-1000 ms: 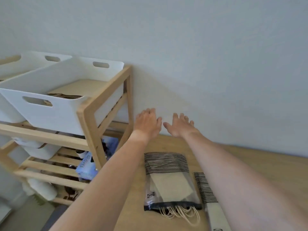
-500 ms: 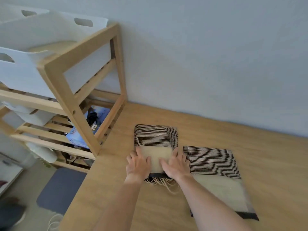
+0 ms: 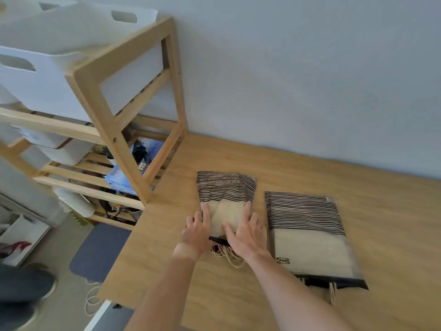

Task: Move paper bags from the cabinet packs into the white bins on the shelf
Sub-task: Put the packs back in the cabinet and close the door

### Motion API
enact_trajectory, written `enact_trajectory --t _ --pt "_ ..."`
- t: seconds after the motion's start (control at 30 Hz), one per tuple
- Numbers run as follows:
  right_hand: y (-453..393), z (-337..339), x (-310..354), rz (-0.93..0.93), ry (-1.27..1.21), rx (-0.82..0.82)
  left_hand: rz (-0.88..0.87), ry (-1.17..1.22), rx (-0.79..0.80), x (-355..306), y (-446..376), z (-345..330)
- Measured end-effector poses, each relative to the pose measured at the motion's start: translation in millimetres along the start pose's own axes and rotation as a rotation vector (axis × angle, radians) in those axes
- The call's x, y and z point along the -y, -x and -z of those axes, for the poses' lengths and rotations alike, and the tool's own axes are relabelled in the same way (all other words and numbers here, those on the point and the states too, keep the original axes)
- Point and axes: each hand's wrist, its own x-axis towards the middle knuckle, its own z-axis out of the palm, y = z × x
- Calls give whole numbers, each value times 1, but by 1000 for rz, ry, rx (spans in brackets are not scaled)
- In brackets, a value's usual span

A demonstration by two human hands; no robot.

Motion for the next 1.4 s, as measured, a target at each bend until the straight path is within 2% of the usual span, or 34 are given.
enact_trajectory --t 0.2,0.3,0.47,0.7,0.83,0.9,1.0,1.1,1.3,1.4 --pt "40 -24 3 36 80 -84 -38 -54 -91 6 46 -17" --pt "69 -32 7 13 22 -77 9 -44 -86 17 75 -27" --pt "128 -40 15 -59 -81 -74 -164 -73 -146 48 117 -46" --pt "220 -60 32 -99 -56 -99 -239 286 66 82 197 -53" --pt "271 -73 37 -113 -92 -82 -288 551 78 87 247 -63" --pt "295 -83 39 -117 -87 -74 -282 675 139 85 270 -71" --pt "333 -98 35 -123 -172 -58 -240 615 261 82 303 -84" --pt "371 -114 25 -98 -223 -68 -199 573 303 82 335 -97" --pt "427 -143 9 -144 -306 -15 -289 281 376 85 377 -137" --pt "438 -156 3 -147 -342 45 -260 327 399 91 386 -164"
